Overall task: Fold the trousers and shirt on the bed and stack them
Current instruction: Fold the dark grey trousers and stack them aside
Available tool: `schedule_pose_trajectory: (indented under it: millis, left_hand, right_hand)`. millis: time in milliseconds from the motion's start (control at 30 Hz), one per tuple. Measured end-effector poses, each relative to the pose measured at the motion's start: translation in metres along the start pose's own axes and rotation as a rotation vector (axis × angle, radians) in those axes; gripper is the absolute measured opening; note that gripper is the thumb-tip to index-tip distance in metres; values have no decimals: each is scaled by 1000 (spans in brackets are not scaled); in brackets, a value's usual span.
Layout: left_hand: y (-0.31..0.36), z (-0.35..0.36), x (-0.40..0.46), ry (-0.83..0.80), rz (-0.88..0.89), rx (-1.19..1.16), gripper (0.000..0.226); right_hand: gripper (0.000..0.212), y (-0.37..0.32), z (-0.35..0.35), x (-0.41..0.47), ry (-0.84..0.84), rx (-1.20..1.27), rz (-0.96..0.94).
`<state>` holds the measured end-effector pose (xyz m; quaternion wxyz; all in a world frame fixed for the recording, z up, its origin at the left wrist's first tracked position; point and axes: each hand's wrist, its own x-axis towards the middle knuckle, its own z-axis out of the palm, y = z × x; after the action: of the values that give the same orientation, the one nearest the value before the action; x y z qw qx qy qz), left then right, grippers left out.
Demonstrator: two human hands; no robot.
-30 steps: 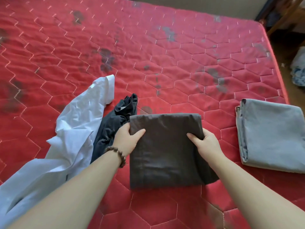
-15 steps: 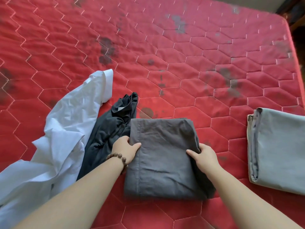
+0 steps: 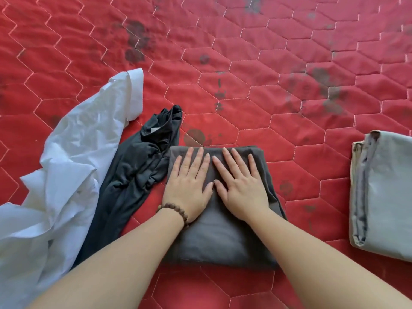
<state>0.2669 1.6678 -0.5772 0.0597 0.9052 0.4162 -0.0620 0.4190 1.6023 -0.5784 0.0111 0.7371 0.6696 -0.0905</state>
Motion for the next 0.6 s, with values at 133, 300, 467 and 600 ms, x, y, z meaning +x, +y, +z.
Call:
schedule_pose_trajectory:
  millis: [133, 300, 467, 600]
  left_hand:
    - [-5, 7, -3, 44, -95, -86, 67]
    - [-8, -4, -20, 6, -237, -243, 61]
    - [27, -11, -68, 56, -70, -97, 65]
    - [55, 7, -91, -46, 27, -14, 62]
  right_hand:
    - [62, 21, 7, -7, 20, 28, 265]
    - [60, 40, 2, -42, -93, 114, 441]
    - [61, 1, -7, -79, 119, 44, 359]
    - [58, -45, 13, -97, 47, 18, 55]
